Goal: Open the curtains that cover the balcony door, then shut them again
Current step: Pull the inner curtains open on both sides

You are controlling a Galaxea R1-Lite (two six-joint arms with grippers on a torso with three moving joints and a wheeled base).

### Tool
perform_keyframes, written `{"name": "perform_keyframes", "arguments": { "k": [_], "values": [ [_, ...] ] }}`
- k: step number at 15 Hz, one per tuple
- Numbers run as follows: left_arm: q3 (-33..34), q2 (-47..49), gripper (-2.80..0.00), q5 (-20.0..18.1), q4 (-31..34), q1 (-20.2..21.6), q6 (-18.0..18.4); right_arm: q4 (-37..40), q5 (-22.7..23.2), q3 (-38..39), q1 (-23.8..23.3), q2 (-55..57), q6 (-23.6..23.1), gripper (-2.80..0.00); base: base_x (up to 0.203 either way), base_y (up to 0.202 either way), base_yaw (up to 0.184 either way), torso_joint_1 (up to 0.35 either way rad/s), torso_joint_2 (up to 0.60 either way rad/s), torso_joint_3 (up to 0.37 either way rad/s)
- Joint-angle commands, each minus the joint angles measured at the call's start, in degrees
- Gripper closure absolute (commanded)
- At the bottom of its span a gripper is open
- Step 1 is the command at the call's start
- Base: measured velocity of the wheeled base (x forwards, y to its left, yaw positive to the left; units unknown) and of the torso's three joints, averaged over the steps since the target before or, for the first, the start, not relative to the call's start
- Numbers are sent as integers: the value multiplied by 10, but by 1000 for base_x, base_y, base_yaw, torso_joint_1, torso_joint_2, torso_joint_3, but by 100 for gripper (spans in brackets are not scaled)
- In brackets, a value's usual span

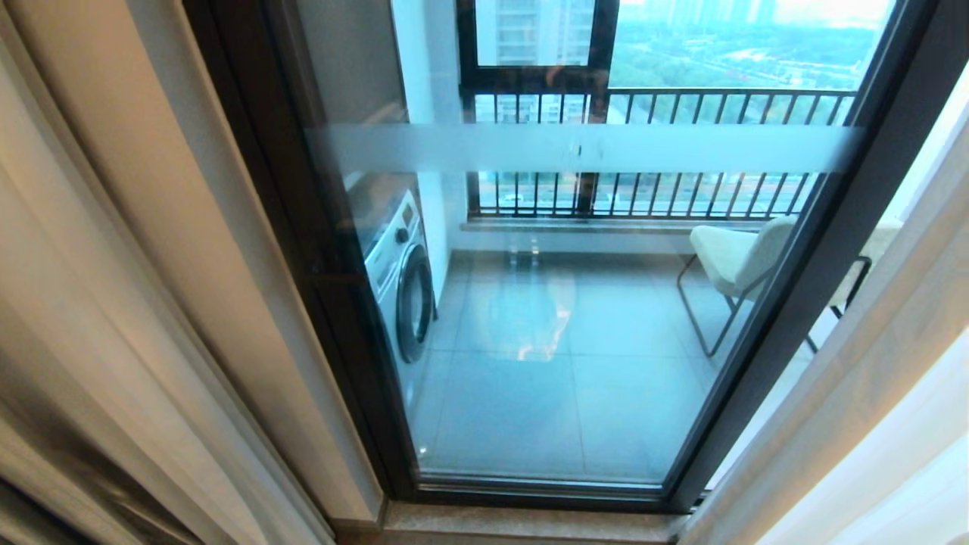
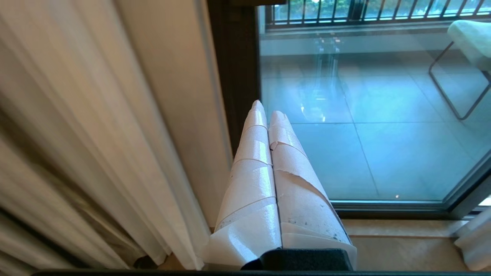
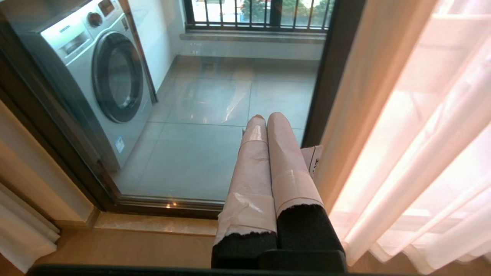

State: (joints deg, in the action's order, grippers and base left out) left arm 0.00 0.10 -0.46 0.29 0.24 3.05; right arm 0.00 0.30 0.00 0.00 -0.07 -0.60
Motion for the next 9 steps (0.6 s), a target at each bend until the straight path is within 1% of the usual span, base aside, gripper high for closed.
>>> {"name": "perform_keyframes", "arguments": {
  "k": [1, 9],
  "values": [
    [0, 0, 0, 0, 0, 0, 0, 0, 0, 0, 0, 1, 0, 0, 0, -180, 1, 4, 0, 7],
    [0, 0, 0, 0, 0, 0, -1, 0, 0, 0, 0, 1, 0, 0, 0, -186, 1, 1, 0, 2]
  ]
}}
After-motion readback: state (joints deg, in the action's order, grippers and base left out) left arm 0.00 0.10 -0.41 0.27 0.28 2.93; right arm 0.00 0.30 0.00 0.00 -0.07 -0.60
